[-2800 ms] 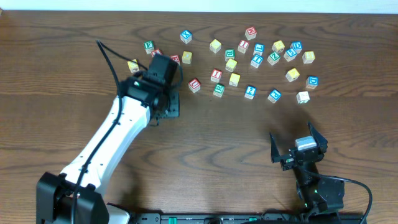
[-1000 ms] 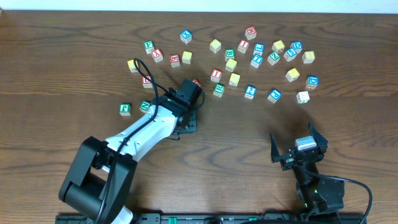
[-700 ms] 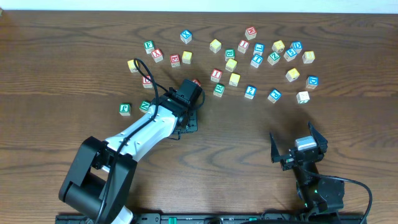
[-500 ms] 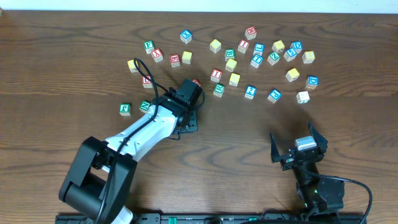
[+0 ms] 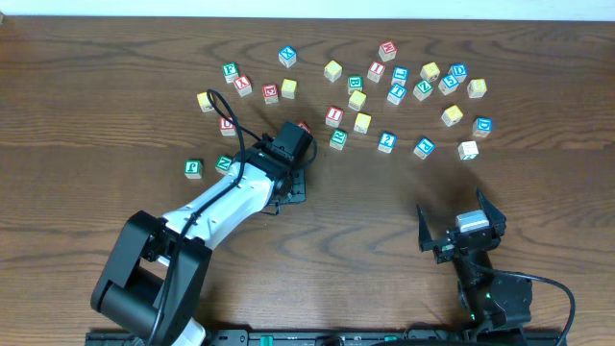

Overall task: Spell out AI2
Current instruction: 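Lower the red A block onto the open table and release it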

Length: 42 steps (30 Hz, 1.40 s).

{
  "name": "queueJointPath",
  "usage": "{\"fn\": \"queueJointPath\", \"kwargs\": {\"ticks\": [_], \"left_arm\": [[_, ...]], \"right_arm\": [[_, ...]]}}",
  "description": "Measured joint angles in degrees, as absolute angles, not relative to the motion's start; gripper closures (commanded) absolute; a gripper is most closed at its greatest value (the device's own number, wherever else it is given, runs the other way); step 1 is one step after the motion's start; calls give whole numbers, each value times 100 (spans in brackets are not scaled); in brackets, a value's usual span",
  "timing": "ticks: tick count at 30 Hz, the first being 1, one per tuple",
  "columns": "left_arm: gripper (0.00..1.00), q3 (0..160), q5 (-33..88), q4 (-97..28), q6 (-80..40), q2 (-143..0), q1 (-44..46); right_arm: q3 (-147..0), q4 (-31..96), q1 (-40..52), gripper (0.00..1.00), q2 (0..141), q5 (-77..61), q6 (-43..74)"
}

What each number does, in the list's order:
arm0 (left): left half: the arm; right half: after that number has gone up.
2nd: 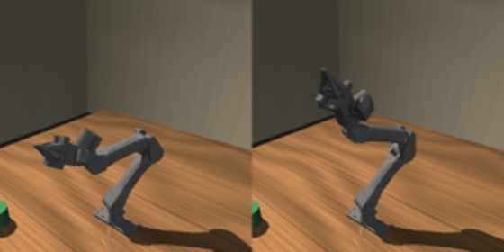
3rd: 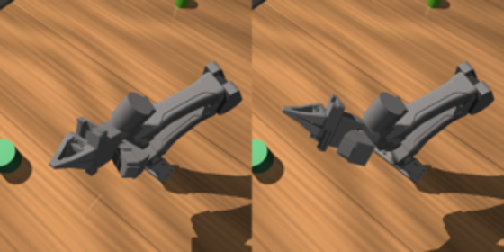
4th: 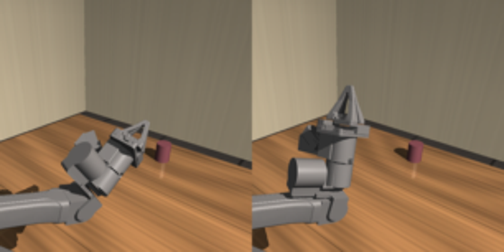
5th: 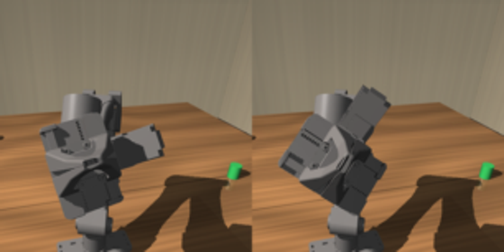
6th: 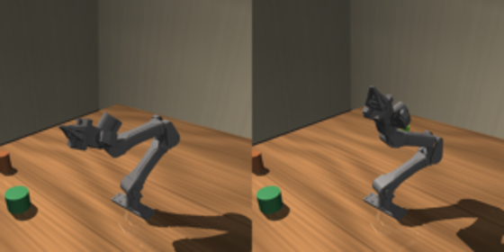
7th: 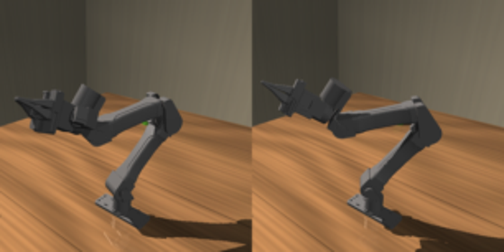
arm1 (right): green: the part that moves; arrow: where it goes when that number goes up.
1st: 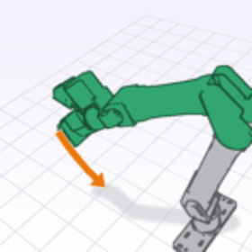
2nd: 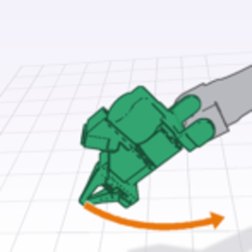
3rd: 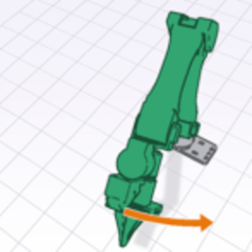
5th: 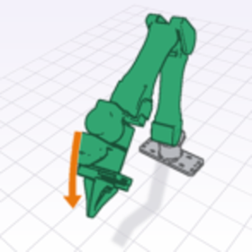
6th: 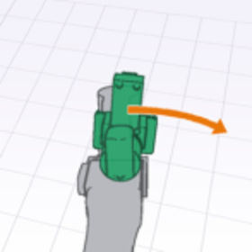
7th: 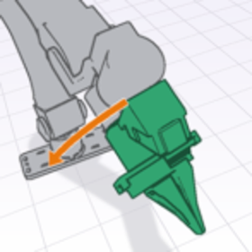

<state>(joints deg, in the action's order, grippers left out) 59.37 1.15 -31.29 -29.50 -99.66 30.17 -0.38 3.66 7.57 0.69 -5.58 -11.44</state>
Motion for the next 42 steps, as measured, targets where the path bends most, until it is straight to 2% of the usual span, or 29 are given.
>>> {"fn": "queueJointPath", "kwargs": {"ticks": [34,42], "left_arm": [[81,5966,110,-2915,-2545,-10191,3022],[60,5975,117,-2926,-2519,-10217,3022]], "right_arm": [[-38,366,757,1,69,-558,-1144],[-38,366,757,1,69,-558,-1144]]}}
